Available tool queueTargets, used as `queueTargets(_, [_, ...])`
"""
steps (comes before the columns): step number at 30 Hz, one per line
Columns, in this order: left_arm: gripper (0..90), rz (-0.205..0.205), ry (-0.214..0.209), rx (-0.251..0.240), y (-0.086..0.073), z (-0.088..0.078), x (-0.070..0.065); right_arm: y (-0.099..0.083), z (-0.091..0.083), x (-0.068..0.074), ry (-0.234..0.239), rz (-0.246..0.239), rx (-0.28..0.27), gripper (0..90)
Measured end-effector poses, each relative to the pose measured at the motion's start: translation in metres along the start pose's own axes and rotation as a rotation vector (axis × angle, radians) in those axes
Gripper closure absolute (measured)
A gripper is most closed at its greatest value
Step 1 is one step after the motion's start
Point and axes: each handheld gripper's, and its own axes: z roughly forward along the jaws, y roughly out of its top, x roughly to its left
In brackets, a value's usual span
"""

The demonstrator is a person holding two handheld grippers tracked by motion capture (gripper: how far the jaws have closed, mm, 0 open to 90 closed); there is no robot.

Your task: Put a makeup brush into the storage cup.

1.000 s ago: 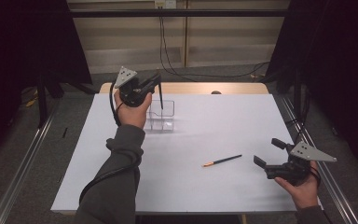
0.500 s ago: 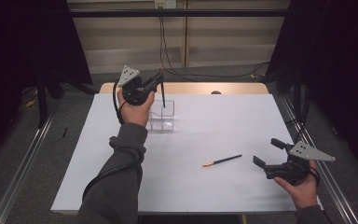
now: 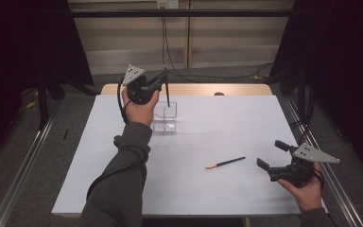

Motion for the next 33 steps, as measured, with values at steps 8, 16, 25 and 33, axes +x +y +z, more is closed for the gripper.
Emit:
queueTargets(8, [84.6,-0.014,0.002,-0.019,-0.001,0.003,0.0,0.0,0.0,0.001,0.004,0.008,0.003,0.0])
queueTargets(16, [84.6,-0.002,0.011,-0.022,-0.003,0.006,0.001,-0.001,0.0,-0.001,0.013,0.01,-0.004,0.0])
queueTargets(25, [84.5,-0.002,0.017,-0.02,-0.008,0.01,0.002,-0.001,-0.001,-0.001,0.018,0.006,-0.008,0.0])
queueTargets(33, [84.5,0.0,0.022,-0.018,-0.011,0.014,0.002,-0.001,0.0,-0.001,0.017,0.012,-0.004,0.0])
